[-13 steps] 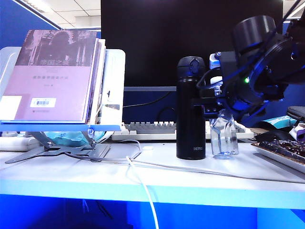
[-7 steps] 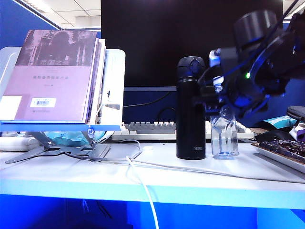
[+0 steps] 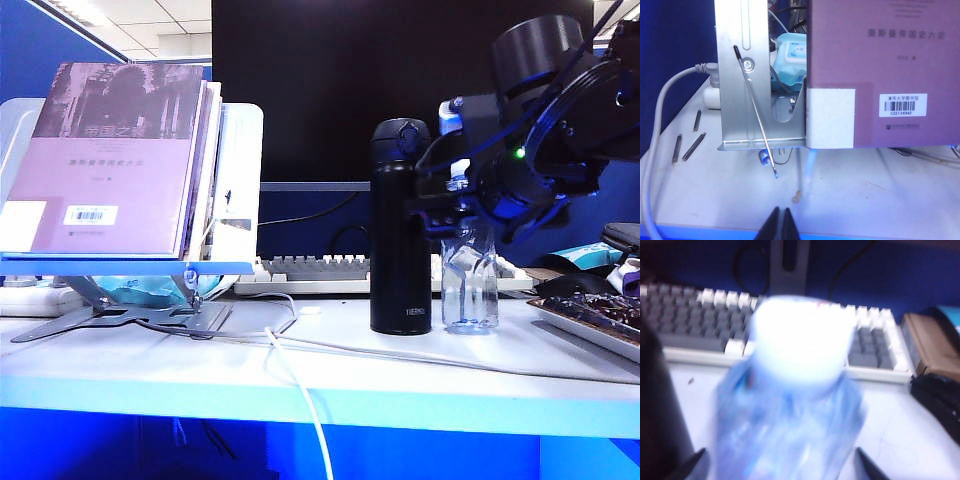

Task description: Pick up the mineral water bottle and place it vertically to the right of the black thermos cup.

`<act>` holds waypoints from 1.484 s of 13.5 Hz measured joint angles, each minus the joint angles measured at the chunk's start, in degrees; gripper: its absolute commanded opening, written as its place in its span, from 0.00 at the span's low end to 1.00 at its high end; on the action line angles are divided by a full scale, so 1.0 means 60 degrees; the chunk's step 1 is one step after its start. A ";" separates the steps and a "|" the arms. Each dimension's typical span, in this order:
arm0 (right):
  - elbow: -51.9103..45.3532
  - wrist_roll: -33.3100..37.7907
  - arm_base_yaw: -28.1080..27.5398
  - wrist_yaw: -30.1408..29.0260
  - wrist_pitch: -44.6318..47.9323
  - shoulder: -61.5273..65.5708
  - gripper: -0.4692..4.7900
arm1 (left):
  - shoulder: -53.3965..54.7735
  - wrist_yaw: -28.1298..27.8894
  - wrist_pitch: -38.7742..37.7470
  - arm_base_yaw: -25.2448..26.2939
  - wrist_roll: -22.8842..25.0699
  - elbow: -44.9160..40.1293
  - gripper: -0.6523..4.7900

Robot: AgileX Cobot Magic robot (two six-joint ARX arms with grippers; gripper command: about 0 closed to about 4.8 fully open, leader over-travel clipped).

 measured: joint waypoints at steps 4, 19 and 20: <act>-0.0324 -0.0040 0.0004 -0.0004 -0.0270 -0.0718 0.79 | 0.0000 0.0000 0.0000 0.0000 0.0000 0.0000 0.11; -0.0532 -0.0543 0.0004 -0.0517 0.0627 -0.1643 0.82 | 0.0000 0.0000 0.0000 0.0000 0.0000 0.0004 0.11; -0.0528 -0.0543 0.0004 -0.0517 0.0659 -0.1705 0.82 | 0.0000 0.0000 0.0000 0.0000 0.0000 0.0000 0.11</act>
